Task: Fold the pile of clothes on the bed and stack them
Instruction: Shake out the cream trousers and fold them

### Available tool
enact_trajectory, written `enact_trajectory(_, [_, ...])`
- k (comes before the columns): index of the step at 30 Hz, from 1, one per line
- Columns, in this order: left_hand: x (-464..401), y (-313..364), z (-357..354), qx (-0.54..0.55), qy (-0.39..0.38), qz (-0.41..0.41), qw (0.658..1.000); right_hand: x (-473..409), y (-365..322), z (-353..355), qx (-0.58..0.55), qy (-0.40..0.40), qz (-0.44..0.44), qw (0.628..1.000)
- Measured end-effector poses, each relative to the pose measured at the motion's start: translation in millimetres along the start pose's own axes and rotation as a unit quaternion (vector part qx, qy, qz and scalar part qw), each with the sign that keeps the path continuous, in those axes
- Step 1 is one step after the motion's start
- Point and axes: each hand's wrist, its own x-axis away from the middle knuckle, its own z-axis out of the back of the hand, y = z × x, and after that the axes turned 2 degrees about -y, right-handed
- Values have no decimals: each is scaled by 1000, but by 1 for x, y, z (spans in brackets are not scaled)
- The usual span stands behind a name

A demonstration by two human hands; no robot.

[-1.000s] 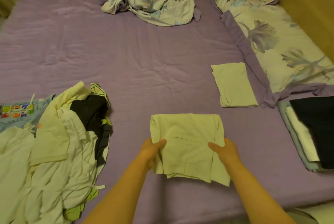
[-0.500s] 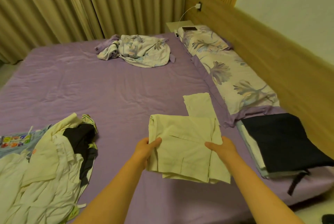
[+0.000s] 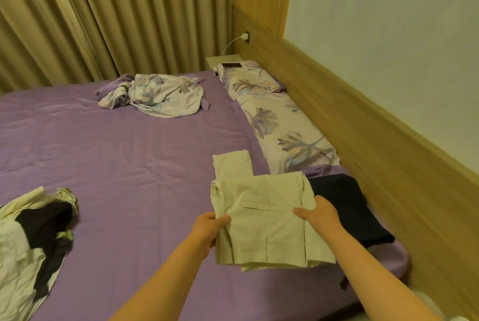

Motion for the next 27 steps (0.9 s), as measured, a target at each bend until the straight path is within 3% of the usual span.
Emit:
enact_trajectory(16, [-71, 24, -161, -163, -117, 35, 979, -68, 71, 119, 166, 83, -103, 977])
enact_trajectory(27, [-149, 5, -276, -164, -57, 117, 978, -193, 145, 161, 216, 26, -110, 970])
